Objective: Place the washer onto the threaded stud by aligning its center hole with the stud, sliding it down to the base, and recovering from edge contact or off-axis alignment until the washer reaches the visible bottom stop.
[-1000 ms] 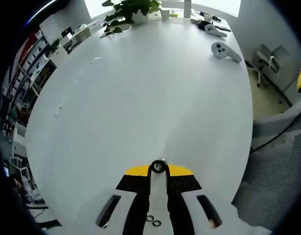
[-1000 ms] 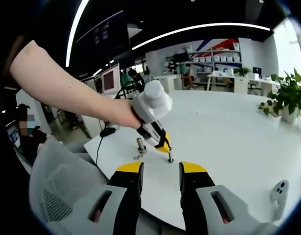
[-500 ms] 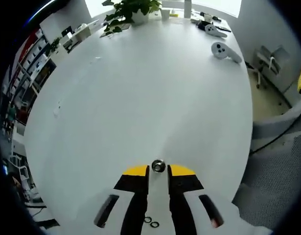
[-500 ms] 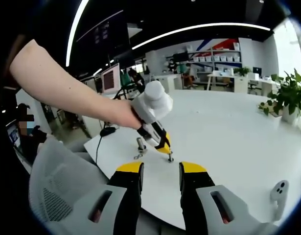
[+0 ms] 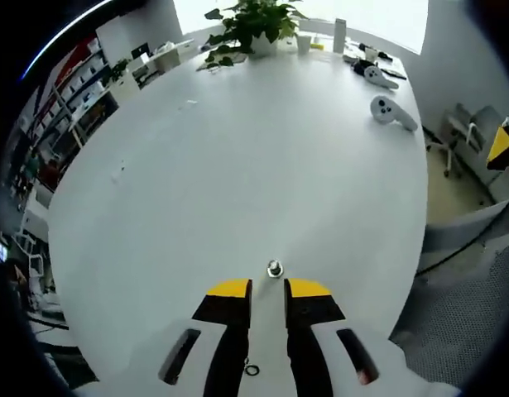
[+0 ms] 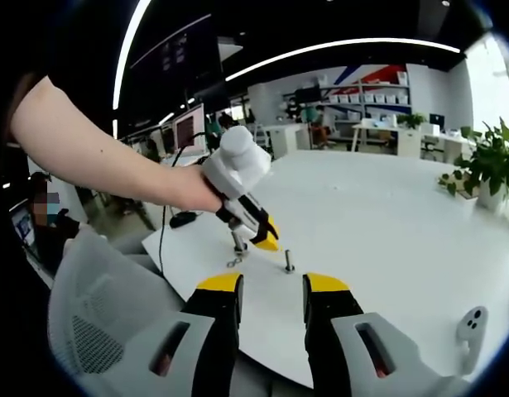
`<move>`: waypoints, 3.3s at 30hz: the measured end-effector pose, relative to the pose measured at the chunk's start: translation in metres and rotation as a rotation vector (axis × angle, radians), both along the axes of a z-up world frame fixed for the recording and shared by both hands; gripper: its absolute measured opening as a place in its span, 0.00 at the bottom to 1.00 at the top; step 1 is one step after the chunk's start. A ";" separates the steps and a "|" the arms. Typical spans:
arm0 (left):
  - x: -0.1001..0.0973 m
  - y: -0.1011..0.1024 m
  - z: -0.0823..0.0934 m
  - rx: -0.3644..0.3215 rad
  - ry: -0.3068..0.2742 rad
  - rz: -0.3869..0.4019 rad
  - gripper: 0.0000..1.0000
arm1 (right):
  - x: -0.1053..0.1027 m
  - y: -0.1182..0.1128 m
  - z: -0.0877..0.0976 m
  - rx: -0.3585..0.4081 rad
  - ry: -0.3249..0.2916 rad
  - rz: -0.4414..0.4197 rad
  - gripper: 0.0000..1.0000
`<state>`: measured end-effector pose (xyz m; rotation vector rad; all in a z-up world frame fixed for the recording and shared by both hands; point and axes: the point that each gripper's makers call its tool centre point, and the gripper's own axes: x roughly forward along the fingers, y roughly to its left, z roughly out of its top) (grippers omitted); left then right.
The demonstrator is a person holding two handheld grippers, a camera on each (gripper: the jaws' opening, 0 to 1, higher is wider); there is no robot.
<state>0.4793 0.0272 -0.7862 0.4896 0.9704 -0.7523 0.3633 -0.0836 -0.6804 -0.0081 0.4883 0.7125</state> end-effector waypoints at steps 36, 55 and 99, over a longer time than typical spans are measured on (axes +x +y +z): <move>-0.074 0.112 -0.031 -0.015 0.086 0.257 0.15 | -0.006 0.011 -0.004 -0.023 0.013 0.061 0.31; -0.065 0.109 -0.059 0.007 0.149 0.267 0.17 | -0.003 0.006 -0.003 -0.016 0.005 0.033 0.30; -0.047 0.101 -0.078 0.096 0.215 0.210 0.11 | -0.001 0.001 -0.005 -0.016 0.015 0.010 0.30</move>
